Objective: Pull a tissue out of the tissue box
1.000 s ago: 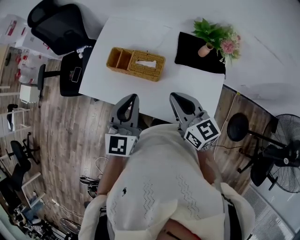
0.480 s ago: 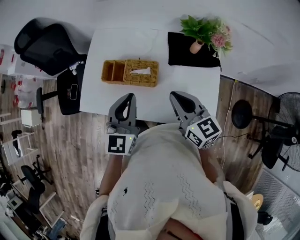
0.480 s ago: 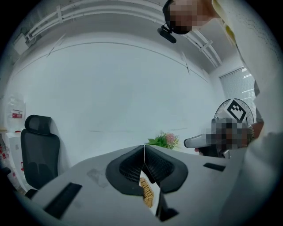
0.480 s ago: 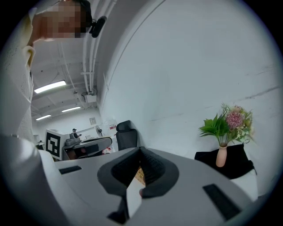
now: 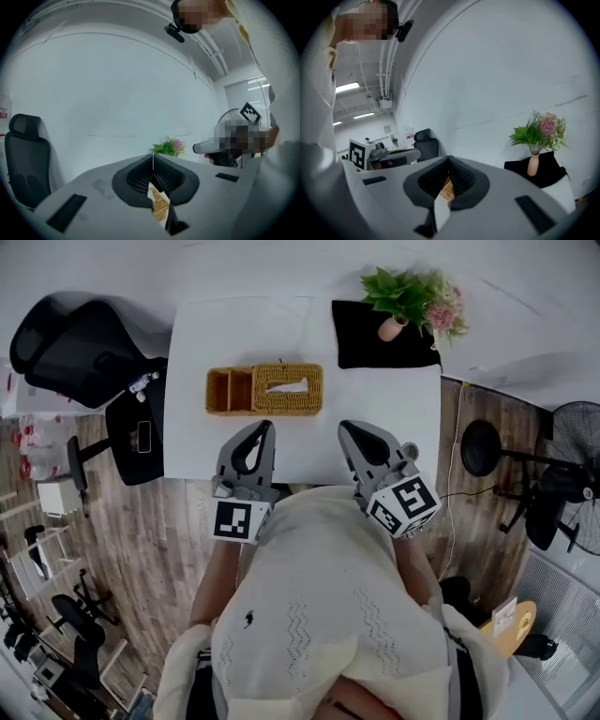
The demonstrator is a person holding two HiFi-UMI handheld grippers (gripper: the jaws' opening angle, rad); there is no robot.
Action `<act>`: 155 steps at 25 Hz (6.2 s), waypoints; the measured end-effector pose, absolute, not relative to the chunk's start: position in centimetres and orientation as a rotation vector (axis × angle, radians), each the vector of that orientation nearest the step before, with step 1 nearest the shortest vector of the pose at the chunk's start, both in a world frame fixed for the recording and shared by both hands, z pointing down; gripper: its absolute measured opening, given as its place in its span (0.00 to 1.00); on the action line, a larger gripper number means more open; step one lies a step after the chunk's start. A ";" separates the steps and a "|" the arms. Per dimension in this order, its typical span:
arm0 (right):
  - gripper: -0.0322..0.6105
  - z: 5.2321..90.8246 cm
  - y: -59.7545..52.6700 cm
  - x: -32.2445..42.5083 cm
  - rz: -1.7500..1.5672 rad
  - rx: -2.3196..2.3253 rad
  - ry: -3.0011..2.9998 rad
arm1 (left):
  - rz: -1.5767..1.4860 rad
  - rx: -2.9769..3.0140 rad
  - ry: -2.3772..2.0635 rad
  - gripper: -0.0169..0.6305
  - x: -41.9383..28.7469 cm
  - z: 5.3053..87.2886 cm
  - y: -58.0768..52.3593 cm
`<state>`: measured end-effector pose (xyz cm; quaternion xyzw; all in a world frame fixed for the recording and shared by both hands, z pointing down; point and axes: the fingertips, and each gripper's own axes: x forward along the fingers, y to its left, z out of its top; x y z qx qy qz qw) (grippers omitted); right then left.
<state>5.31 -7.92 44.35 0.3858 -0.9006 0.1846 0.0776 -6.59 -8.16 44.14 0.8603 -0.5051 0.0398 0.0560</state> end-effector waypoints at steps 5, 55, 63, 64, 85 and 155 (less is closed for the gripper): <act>0.05 44.7 -8.0 4.2 0.562 1.231 -2.660 | 0.152 2.639 -1.425 0.05 -7.2 45.0 -9.2; 0.05 47.0 -4.5 5.7 0.638 1.650 -2.307 | 0.960 2.767 -0.647 0.21 -4.2 62.1 -19.0; 0.05 47.3 -5.0 5.9 0.661 1.657 -2.300 | 1.014 2.733 -0.544 0.24 -3.5 63.1 -19.5; 0.05 47.3 -5.1 5.9 0.662 1.656 -2.301 | 1.021 2.726 -0.529 0.24 -3.5 63.3 -19.4; 0.05 47.9 -4.9 5.9 0.686 1.652 -2.294 | 1.094 2.687 -0.517 0.11 -2.8 65.6 -18.6; 0.05 47.9 -2.6 5.1 0.669 1.589 -2.339 | 0.987 2.786 -0.711 0.05 -4.2 60.3 -17.6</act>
